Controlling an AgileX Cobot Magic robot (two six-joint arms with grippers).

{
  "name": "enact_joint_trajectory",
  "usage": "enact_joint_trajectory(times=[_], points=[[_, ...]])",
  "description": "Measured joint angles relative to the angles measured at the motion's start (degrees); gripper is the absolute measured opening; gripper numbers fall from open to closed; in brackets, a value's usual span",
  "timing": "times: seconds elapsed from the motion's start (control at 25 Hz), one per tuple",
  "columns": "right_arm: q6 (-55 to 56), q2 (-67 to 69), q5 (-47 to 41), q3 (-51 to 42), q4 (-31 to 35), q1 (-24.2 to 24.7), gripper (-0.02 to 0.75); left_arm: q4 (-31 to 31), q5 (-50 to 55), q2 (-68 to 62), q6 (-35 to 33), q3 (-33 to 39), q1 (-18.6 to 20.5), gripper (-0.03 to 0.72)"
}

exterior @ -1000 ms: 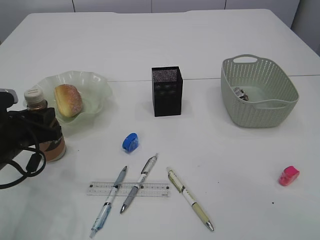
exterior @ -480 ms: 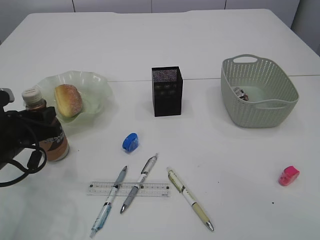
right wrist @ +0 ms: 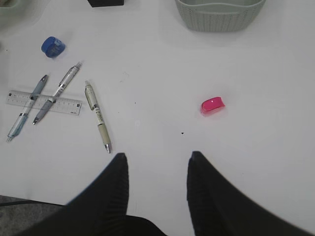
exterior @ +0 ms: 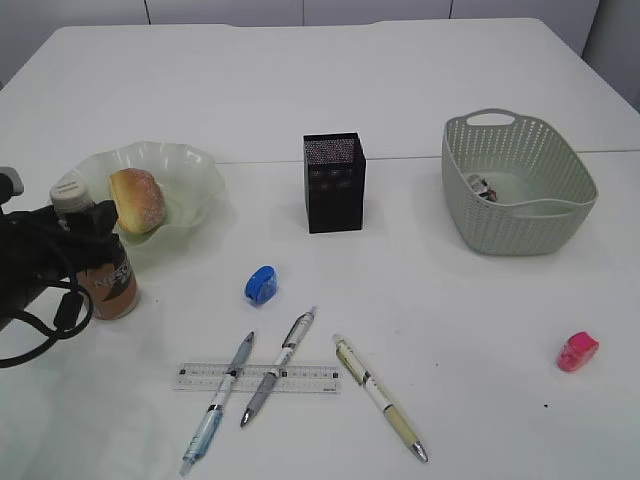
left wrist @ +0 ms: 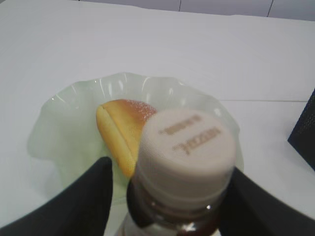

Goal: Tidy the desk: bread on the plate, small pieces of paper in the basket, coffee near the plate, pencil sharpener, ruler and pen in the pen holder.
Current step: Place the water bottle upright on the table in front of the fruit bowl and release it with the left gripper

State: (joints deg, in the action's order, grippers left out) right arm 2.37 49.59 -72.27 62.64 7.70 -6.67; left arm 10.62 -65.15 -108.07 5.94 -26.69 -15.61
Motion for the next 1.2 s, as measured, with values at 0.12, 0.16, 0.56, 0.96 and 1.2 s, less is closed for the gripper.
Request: enact_joint_trajectory(times=[0.12,0.16,0.56,0.96,1.2], points=[[0.00,0.00,0.00,0.00,0.00,0.00,0.323,0.00,0.00,1.61,-0.11,-0.10,0.00,0.460],[0.00,0.00,0.00,0.00,0.00,0.00,0.323,0.00,0.00,2.34,-0.21,-0.10,0.00,0.460],[0.00,0.00,0.00,0.00,-0.40,0.00,0.323,0.00,6.08,11.49,-4.68,-0.10,0.00,0.463],[-0.12,0.00,0.00,0.00,-1.19,0.00,0.323,-0.10,20.50,26.45,-11.12,0.20,0.00,0.447],[-0.12,0.00,0.00,0.00,-1.19,0.00,0.323,0.30,34.27,37.53,-18.86,0.20,0.00,0.442]])
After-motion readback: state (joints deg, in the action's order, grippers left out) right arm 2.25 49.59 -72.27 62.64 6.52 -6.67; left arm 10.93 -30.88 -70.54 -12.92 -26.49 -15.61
